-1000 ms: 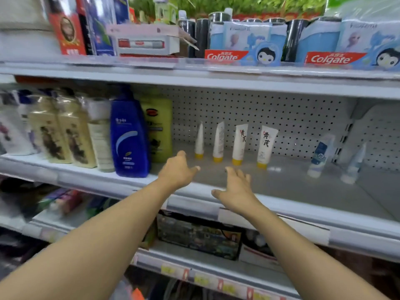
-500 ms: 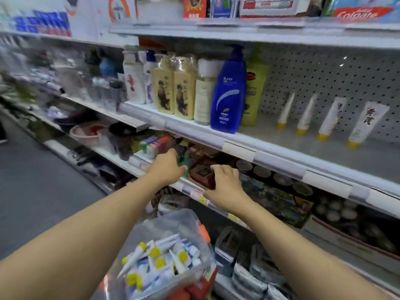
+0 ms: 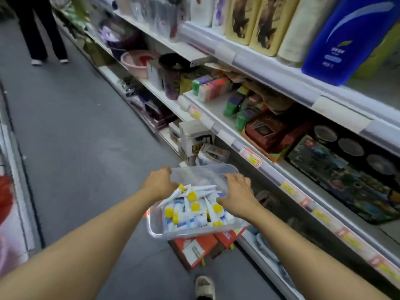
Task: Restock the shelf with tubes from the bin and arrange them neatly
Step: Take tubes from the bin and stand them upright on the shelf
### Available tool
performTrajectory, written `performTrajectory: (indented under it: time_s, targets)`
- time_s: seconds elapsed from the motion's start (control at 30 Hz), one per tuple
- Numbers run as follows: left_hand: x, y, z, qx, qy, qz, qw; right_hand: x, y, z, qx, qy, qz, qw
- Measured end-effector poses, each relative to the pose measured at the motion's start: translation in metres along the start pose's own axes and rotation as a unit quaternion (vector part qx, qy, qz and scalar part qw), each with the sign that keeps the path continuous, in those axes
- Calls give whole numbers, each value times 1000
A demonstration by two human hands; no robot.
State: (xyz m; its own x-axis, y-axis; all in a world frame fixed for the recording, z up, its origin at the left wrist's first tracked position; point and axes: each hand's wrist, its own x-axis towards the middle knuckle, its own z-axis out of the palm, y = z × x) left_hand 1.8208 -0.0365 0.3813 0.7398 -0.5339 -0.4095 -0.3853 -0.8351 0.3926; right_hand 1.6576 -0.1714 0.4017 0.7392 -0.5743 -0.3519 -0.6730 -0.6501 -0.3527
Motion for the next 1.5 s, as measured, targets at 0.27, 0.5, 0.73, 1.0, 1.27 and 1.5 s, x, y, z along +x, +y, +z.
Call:
performTrajectory:
  time_s: [0.27, 0.5, 0.73, 1.0, 1.27, 1.5]
  targets:
    - [55, -31, 64, 19, -43, -58, 997, 73, 33, 59, 29, -64, 28, 997]
    - [114, -39, 117, 10, -70, -87, 994, 143, 62, 111, 63, -82, 54, 993]
    - [157, -36, 169, 25, -80, -62, 995, 183, 93, 148, 94, -93, 99, 986]
    - [202, 1, 231, 110, -72, 27, 991, 198, 132, 181, 110, -102, 128, 980]
    - [219, 1, 262, 167, -89, 38, 981, 208, 139, 206, 136, -88, 139, 977]
    - [185, -16, 231, 119, -48, 31, 991, 216, 134, 211, 137, -94, 162, 973]
